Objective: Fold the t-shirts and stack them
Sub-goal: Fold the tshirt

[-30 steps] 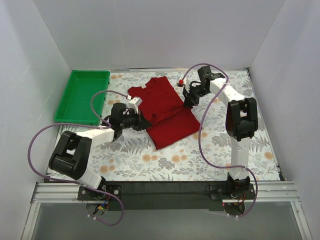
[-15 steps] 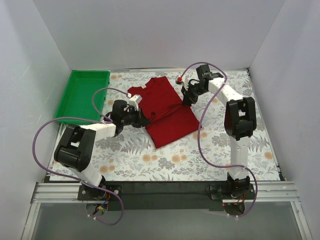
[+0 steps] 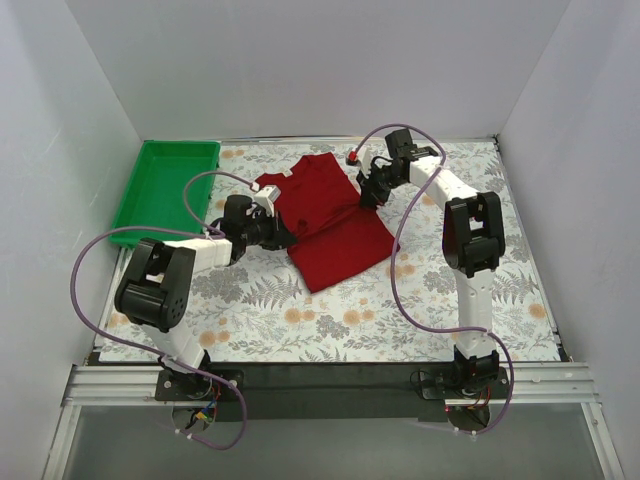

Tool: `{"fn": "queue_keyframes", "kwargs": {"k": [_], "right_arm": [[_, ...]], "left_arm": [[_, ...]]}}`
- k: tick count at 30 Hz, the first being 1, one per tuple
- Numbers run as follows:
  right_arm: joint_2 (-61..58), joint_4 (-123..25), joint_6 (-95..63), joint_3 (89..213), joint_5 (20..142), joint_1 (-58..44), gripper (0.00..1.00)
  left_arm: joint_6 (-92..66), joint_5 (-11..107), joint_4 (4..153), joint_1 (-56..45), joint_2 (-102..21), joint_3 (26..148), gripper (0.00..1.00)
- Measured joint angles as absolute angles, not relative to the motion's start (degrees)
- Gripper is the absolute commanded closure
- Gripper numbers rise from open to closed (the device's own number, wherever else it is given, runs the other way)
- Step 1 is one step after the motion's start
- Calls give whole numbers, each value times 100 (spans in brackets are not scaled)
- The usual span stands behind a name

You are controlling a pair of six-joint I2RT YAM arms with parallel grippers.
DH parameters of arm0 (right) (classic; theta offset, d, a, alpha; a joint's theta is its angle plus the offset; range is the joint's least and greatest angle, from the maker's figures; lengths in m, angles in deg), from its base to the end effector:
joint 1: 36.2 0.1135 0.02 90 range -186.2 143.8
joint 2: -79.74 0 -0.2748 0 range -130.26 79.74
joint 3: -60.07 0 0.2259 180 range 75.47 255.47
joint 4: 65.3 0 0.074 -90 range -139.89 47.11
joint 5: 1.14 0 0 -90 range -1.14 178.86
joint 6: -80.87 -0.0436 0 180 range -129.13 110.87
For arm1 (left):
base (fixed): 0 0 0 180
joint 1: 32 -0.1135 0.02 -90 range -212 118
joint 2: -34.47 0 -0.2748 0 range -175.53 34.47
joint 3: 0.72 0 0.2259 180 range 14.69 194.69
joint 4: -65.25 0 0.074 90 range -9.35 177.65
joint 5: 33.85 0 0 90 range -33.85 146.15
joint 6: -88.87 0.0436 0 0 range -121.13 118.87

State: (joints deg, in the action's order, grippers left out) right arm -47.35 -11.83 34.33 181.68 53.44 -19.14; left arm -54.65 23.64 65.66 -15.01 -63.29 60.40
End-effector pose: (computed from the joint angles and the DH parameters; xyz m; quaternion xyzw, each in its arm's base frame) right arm 0.4391 0.1612 0.2173 -0.5329 0.7518 0.2271 0.3152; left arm 0.3057 -0.1179 0.1842 -0.1508 0.8552 -0.4516 0.2049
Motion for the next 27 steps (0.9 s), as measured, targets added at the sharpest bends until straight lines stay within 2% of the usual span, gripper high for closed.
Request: {"fn": "queue_keyframes", "kwargs": {"k": [27], "right_arm": [[-4750,-1447,3149,18168,5598,-1855,99]], "left_arm": [[-5314,2375,6778,-1547,-6836,6449,100]]}}
